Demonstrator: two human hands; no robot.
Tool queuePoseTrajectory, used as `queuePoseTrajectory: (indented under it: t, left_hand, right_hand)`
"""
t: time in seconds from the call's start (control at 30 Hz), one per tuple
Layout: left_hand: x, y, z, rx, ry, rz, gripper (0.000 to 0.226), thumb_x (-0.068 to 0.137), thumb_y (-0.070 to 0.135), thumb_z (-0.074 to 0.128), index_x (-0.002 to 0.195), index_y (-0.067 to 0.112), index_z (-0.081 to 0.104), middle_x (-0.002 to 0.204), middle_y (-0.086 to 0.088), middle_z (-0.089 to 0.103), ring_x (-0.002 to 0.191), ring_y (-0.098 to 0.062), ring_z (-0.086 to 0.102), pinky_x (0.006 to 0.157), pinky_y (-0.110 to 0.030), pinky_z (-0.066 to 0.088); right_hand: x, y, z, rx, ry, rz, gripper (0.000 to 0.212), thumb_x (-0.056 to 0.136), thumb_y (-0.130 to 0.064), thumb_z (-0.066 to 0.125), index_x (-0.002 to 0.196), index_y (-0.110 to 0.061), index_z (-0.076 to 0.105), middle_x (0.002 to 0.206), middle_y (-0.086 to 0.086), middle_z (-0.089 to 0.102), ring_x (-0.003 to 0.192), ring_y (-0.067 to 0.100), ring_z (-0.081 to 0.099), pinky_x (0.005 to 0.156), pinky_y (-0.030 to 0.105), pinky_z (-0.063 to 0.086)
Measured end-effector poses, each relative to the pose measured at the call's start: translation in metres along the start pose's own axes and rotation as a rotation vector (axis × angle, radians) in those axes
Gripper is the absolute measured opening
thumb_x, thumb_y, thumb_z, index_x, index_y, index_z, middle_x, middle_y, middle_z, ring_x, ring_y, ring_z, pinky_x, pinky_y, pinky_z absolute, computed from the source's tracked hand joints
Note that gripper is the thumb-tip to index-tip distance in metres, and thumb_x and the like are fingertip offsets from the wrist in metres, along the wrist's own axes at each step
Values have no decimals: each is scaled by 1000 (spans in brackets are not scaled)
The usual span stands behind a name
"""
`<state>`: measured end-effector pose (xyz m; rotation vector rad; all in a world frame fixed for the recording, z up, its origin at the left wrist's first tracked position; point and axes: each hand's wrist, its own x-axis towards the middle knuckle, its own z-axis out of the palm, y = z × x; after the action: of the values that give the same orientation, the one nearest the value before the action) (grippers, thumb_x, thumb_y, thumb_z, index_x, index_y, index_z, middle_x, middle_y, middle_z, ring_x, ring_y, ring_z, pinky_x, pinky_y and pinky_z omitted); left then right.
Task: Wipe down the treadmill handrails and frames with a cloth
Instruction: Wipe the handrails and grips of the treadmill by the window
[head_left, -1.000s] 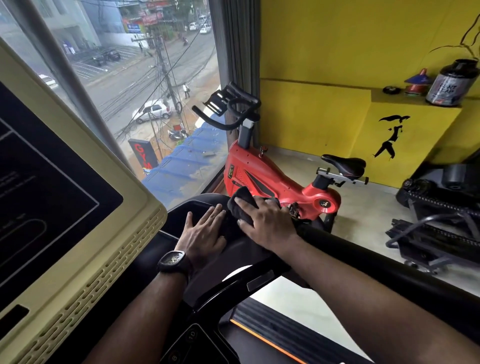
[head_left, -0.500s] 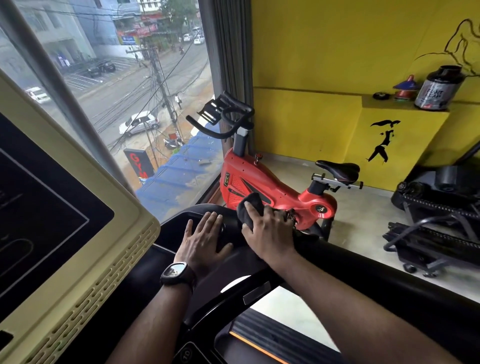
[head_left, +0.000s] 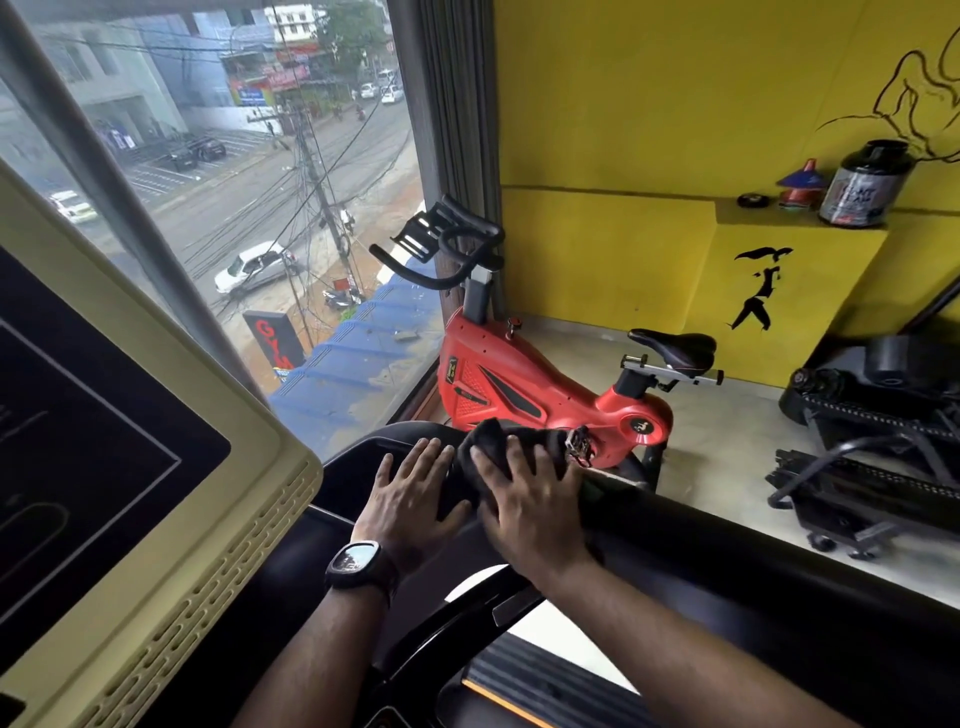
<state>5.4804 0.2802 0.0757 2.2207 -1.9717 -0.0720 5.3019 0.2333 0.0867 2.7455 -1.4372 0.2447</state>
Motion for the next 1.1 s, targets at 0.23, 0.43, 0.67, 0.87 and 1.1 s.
queuePoseTrajectory:
  t: [0.23,0.43,0.67,0.87,1.1]
  left_hand:
    - [-2,1,0,15,3,-8,92,78,71,20,157,24,22,165,2,15,153,-12,5,123,-48,9]
    - [0,2,-1,11,-7,-3,94,77,72,18,157,24,21,165,3,14,153,-12,4,123,-48,8]
    - [1,1,0,-2,9,-3,93,77,72,21,156,23,25,165,0,18,152,-14,8,122,-48,10]
    - [-1,0,2,22,9,18,92,79,71,19,157,22,23,165,0,16,153,-13,6,122,-46,8]
    - [1,-1,3,31,24,51,89,82,68,22,156,19,26,164,-2,21,152,-15,10,123,-44,8]
  right_hand:
    - [23,18,-12,53,-72,131,62,91,-54,54,150,-38,43,135,12,59,113,41,58,89,55,46]
    - [20,22,-13,63,-41,-58,61,88,-56,53,147,-43,45,135,8,59,111,38,60,87,51,47]
    - [3,15,-4,2,9,160,60,89,-49,56,146,-33,49,132,18,59,111,41,58,90,57,42]
    - [34,29,-16,96,-120,-1,62,92,-60,49,151,-45,37,141,8,55,121,39,55,92,51,47]
    - [-5,20,-3,-37,-49,-56,61,86,-55,56,144,-39,50,137,14,59,112,41,59,87,55,45]
